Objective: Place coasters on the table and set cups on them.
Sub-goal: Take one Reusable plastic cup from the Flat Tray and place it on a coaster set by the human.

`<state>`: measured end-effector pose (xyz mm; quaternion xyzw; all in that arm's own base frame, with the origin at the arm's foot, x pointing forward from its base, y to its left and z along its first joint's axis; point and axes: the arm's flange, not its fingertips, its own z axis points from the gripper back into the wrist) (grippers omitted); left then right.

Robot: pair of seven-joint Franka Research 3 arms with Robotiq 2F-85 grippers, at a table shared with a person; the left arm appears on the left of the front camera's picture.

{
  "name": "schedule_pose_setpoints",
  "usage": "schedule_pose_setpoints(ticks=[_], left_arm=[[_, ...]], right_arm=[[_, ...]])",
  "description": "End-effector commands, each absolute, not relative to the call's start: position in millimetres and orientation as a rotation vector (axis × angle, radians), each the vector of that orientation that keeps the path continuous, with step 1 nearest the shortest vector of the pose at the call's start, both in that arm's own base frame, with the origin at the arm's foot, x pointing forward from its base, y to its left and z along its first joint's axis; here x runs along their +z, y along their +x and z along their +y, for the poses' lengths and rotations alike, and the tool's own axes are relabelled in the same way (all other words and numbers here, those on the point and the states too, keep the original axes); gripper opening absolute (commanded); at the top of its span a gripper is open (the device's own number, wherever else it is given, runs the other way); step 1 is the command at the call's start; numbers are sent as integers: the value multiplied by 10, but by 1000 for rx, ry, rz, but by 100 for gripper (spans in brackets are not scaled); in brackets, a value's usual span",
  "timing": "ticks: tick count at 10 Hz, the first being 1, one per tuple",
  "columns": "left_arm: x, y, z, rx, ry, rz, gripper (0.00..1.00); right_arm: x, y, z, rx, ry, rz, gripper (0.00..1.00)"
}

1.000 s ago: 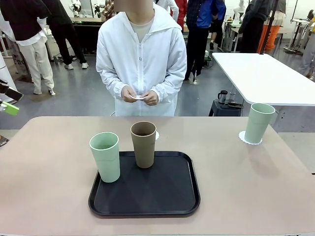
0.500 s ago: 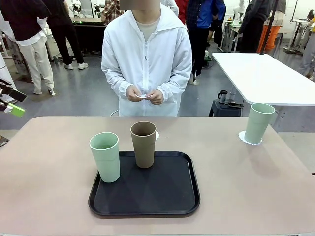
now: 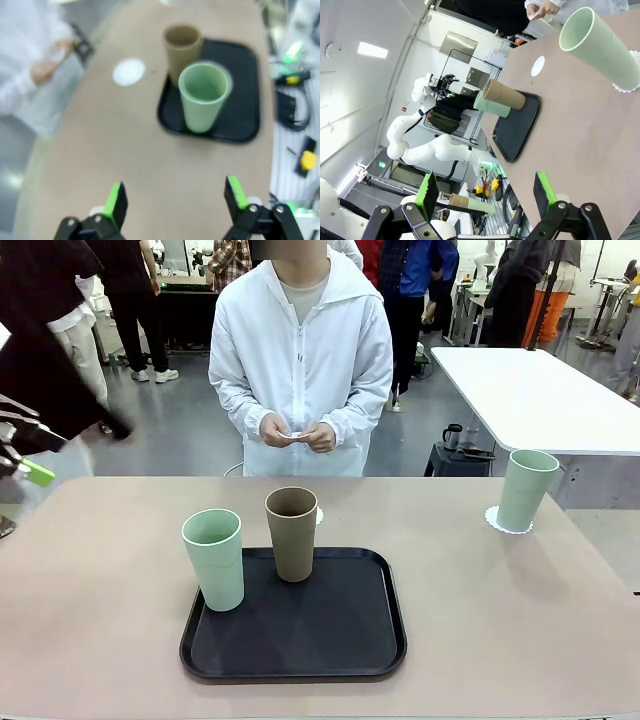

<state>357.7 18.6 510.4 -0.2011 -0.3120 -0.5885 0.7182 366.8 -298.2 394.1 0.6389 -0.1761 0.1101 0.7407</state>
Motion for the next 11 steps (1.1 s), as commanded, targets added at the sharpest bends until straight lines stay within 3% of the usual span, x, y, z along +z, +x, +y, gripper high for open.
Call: schedule_pose_setpoints(ticks=[1,3,7,11], left_arm=[[4715,3799,106,-1565,-493,-783,100],[4394,3912,16,-1630,-537,-848,100],[3721,4079,-94,-1430,-816,-867,100],[3438,4006,-259,-1347,-874,-783,100]], right_arm=[[3932,3660,-2978,238,1401,-385,100],[3932,3660,-2978,238,1401,-385,100],[3932,3660,-2978,238,1401,-385,100],[3932,3660,-2978,238,1401,-385,100]])
